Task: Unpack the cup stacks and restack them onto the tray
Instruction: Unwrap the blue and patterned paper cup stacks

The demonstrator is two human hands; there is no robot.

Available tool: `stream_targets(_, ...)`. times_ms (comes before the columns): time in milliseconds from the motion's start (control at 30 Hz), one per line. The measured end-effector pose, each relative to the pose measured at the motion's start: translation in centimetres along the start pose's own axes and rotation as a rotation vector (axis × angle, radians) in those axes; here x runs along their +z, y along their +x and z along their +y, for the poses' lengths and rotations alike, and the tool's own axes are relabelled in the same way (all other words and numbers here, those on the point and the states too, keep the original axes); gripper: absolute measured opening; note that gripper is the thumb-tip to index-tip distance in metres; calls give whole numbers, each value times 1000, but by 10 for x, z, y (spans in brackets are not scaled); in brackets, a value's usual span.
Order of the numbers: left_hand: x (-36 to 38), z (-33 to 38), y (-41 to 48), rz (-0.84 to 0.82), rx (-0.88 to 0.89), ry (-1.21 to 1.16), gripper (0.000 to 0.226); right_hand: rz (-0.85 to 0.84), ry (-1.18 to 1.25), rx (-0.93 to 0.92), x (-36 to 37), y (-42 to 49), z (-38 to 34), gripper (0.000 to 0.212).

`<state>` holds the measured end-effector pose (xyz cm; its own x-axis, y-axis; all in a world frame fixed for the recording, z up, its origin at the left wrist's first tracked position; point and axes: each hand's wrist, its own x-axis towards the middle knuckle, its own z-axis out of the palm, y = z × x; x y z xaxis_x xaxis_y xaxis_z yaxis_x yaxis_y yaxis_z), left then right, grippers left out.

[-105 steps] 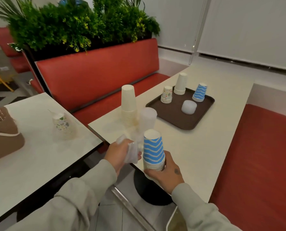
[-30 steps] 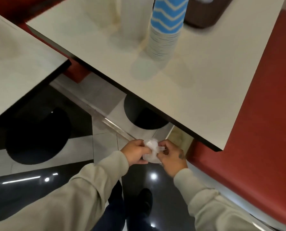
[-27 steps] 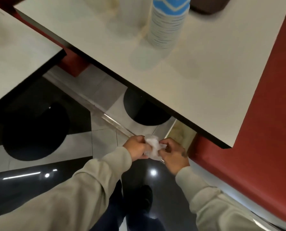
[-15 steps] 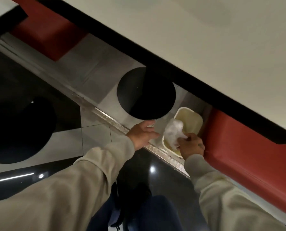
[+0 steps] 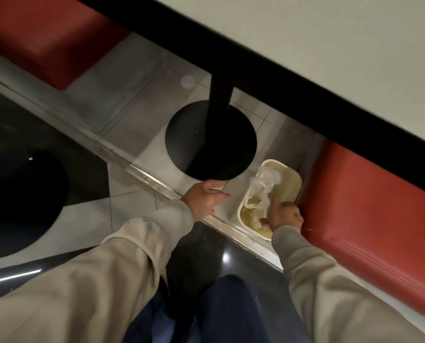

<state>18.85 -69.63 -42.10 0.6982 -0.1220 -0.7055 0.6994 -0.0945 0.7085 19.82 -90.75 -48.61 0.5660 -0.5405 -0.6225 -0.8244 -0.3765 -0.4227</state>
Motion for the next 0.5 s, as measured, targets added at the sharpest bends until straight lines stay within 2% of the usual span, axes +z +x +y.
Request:
stream_targets(67,-5,9,-9,14,5,6,44,1,61,-2,-8,-12,-5,47)
stream_targets(233,-15,25,-43,56,-11,45,46,-72,-23,-106,-31,-49,-17,39)
stream_targets(400,-27,39,-90,127,-35,72,45,-256,-119,-211,-58,-108,-36,30)
stream_targets(500,-37,58,-126,154,-38,65,55,-434,-312,-328,-71,-144,-56,25)
